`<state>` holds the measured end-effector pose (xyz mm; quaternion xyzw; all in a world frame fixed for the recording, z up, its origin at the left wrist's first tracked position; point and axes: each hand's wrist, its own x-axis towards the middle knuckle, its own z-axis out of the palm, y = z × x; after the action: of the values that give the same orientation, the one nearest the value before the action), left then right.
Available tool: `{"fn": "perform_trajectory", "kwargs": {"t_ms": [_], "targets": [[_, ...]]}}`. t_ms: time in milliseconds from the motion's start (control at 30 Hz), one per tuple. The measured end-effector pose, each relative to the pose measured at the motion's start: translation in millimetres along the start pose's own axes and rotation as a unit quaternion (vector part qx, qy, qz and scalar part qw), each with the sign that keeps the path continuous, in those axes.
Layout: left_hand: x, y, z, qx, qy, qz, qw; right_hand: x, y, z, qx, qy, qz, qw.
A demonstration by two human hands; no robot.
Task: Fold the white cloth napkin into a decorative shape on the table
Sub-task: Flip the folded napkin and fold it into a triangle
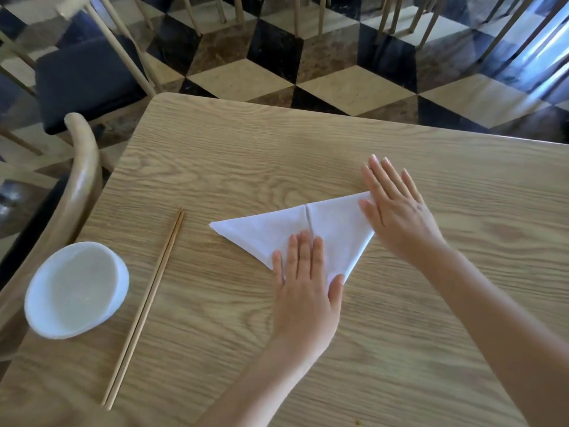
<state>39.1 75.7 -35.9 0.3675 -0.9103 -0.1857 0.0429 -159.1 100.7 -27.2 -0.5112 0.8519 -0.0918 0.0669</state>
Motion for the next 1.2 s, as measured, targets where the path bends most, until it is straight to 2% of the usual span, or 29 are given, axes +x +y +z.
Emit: {"fn": "perform_trajectory", "kwargs": {"t_ms": [100, 167, 333, 500, 600, 733, 933, 1200], "targets": [[30, -11, -28, -0.138, 0.052, 0.008, 0.989, -47, -51, 1, 0.086, 0.059, 0.05, 0.993], [63, -28, -44, -0.127, 0.048, 0.002, 0.991, -82, -93, 12, 0.119, 0.053, 0.06, 0.99], [125, -50, -68, -0.05, -0.152, 0.023, 0.987, -103, -127, 48, 0.059, 0.02, 0.112, 0.992], [149, -46, -95, -0.051, -0.327, 0.051, 0.942, -105, -123, 56, 0.072, 0.029, 0.098, 0.992], [149, -50, -99, -0.089, -0.383, 0.052, 0.918, -104, -122, 56, 0.073, 0.036, 0.097, 0.992], [148, -53, -100, -0.123, -0.41, 0.048, 0.903, -104, -124, 54, 0.123, 0.059, 0.111, 0.984], [146, -46, -107, -0.134, -0.402, 0.087, 0.902, -94, -125, 37, 0.195, 0.12, 0.159, 0.96], [141, -21, -125, -0.182, -0.398, 0.136, 0.889, -68, -116, 10, 0.305, 0.1, 0.188, 0.928]]}}
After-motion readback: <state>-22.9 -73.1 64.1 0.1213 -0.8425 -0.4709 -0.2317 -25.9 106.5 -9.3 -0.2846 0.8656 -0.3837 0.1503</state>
